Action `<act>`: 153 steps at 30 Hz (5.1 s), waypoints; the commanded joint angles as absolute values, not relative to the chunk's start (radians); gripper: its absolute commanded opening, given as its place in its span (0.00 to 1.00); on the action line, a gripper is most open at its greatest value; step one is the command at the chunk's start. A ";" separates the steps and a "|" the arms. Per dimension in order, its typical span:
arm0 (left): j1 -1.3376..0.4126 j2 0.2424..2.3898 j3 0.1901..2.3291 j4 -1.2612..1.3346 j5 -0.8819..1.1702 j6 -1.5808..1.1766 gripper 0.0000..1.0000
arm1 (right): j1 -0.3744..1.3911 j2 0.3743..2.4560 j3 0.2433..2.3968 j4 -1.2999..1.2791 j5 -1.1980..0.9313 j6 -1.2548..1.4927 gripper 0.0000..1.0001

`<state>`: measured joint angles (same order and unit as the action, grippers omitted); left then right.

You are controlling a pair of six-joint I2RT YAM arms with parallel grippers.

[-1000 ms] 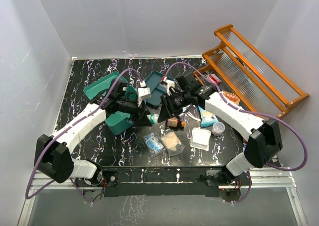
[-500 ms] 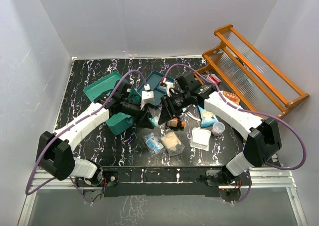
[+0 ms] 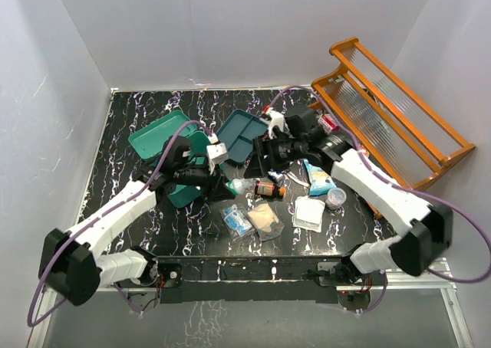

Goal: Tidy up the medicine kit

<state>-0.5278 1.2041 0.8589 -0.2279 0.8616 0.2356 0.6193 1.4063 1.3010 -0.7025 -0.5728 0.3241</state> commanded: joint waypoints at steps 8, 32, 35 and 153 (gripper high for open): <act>-0.521 0.929 0.752 0.000 0.107 -0.428 0.29 | 0.615 1.079 1.179 -0.542 -0.281 0.536 0.71; -0.505 1.254 0.830 -0.089 -0.419 -1.033 0.28 | 0.616 1.055 1.057 -0.445 -0.228 0.643 0.71; -0.498 1.330 0.883 -0.125 -0.388 -1.068 0.27 | 0.616 1.059 1.062 -0.454 -0.204 0.654 0.71; -0.482 0.968 1.045 -0.333 0.139 -0.403 0.85 | 0.588 1.422 0.772 -0.501 0.260 1.805 0.55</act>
